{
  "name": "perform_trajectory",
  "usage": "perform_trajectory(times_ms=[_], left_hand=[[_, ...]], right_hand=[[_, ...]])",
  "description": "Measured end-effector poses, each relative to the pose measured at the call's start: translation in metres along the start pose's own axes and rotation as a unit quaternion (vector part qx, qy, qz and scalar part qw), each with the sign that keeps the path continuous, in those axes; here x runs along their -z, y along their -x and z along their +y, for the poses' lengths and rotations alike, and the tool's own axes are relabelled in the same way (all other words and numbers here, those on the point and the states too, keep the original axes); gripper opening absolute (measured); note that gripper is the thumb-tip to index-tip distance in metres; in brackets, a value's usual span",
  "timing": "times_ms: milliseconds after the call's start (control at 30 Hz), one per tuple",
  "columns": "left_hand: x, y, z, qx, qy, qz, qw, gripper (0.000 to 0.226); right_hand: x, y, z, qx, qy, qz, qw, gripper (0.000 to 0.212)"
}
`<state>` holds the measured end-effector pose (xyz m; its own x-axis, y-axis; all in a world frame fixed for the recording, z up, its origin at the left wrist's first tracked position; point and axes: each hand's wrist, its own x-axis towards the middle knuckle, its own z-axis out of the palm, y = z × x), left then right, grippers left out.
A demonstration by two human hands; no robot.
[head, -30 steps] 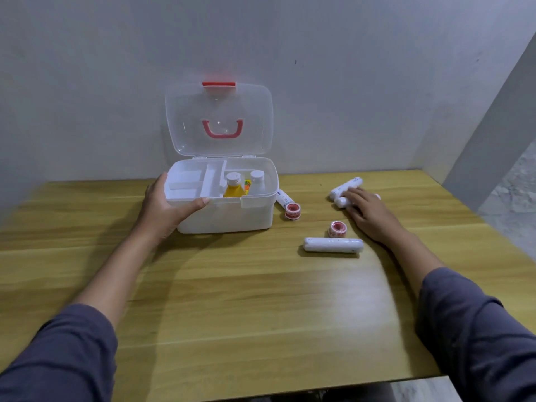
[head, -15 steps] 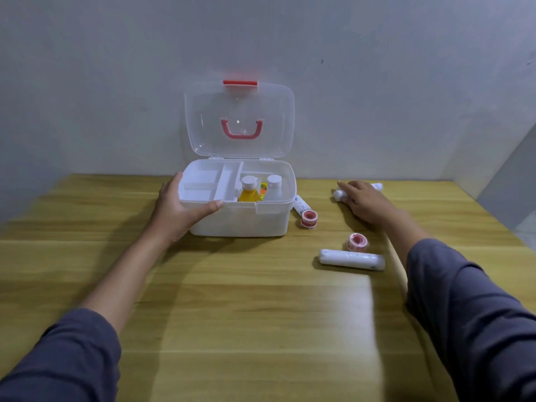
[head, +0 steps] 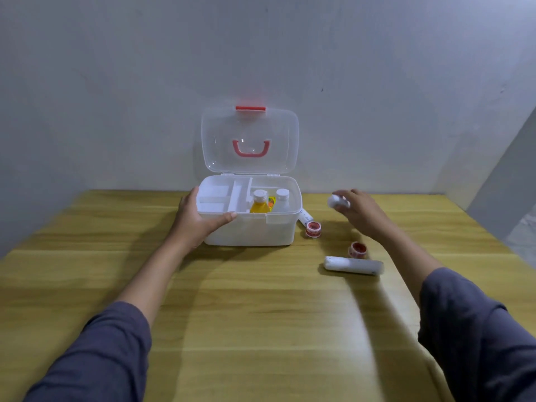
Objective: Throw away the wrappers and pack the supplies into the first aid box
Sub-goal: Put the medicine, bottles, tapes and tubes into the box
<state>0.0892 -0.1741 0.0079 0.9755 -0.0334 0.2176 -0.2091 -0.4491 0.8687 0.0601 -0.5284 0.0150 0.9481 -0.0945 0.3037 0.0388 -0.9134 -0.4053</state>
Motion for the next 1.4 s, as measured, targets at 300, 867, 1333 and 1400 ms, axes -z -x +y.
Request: perform_trajectory(times_ms=[300,867,1333,1400], left_hand=[[0.001,0.003,0.004,0.003,0.000,-0.003,1.000,0.113],[-0.004,0.001,0.000,-0.009,0.000,0.006,1.000,0.098],[-0.002,0.006,0.006,0.004,0.004,0.006,1.000,0.100],[-0.002,0.005,0.005,0.008,0.003,0.004,1.000,0.103]], right_hand=[[0.043,-0.014,-0.102,0.083,-0.515,0.113,0.846,0.016],[-0.024,-0.035,-0.133,0.020,-0.381,0.122,0.916,0.030],[-0.028,-0.034,-0.127,-0.060,-0.354,0.097,0.928,0.027],[-0.028,-0.033,-0.123,-0.051,-0.331,0.102,0.937,0.024]])
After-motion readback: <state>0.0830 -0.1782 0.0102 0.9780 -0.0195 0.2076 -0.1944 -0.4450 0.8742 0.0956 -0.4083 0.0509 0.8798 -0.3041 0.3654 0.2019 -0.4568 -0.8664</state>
